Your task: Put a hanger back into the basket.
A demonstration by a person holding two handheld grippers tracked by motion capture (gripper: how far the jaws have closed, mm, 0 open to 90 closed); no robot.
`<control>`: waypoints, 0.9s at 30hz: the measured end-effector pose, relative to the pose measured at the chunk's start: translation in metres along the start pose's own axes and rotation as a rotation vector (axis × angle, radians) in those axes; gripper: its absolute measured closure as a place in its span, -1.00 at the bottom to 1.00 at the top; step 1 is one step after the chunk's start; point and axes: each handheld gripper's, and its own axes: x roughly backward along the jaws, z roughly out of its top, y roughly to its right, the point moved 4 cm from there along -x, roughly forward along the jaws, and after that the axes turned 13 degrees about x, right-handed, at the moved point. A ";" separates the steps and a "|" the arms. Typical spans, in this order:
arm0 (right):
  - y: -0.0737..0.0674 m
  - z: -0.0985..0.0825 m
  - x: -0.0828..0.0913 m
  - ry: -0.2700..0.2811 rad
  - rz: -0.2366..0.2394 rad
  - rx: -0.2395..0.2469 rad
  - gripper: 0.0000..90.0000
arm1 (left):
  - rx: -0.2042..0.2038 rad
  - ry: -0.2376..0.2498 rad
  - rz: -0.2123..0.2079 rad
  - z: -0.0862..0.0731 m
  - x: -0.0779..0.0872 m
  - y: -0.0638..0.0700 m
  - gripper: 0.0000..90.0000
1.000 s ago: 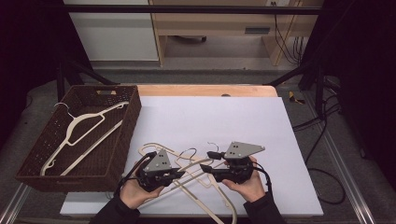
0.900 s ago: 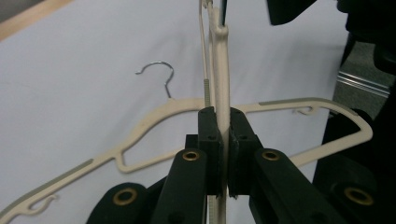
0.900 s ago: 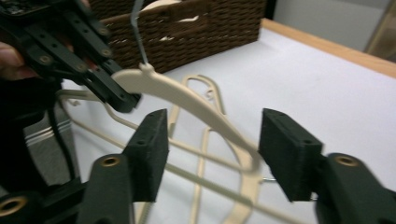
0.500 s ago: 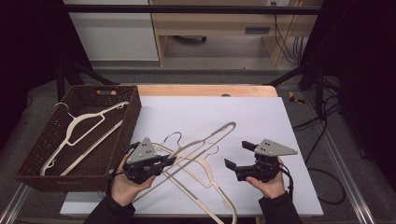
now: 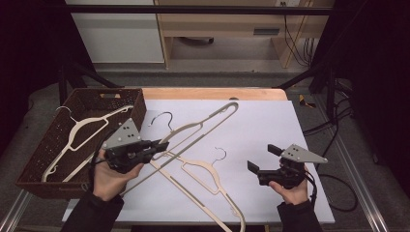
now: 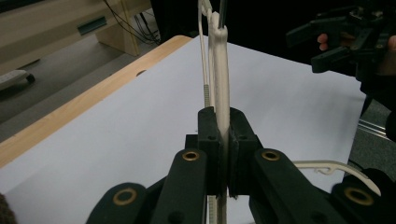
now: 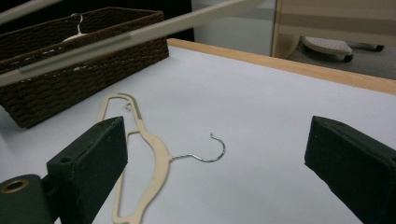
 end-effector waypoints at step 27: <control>0.007 -0.007 0.004 -0.025 -0.054 -0.013 -0.97 | 0.089 0.013 0.198 0.009 0.071 -0.142 0.91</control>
